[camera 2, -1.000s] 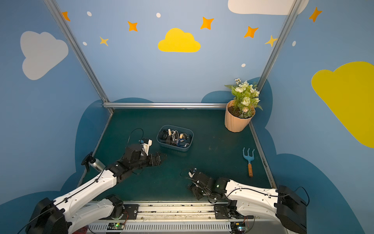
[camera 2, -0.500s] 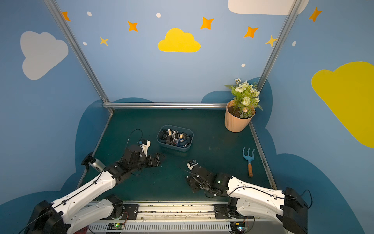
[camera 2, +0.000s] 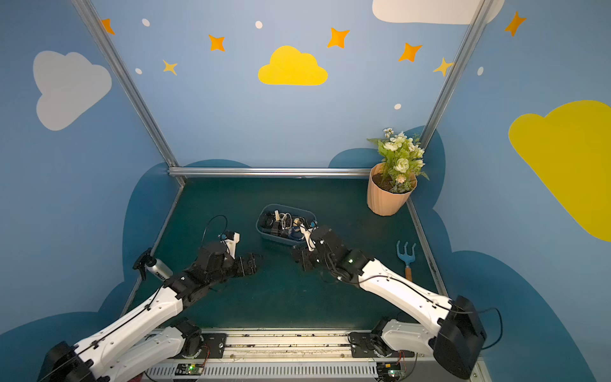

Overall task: Put the watch into the storage box
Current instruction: Place the watch in the storage box.

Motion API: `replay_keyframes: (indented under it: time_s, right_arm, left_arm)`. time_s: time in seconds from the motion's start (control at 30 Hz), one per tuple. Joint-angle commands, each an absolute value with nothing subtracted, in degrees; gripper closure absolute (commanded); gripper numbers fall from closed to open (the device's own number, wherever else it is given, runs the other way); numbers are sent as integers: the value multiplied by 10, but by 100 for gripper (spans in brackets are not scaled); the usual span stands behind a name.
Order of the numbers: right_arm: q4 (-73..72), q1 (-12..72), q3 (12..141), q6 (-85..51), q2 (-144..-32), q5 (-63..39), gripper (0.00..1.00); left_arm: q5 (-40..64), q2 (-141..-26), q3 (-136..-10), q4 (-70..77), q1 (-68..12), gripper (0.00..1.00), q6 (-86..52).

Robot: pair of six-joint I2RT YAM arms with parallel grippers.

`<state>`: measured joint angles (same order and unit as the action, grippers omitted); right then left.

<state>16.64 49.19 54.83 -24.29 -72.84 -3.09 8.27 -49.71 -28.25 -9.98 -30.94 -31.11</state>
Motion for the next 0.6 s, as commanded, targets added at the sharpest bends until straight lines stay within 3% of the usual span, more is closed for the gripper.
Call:
replay_keyframes:
  time_s: [0.0,0.57]
  right_arm:
    - [132,483,617,-219,-786,-60,82]
    - [141,465,848,-242,-1053,-10,84]
  left_arm:
    - [47,-470,-270,-124,-309,0,-307]
    - [11,-418,-242,-125,-307,0,-317]
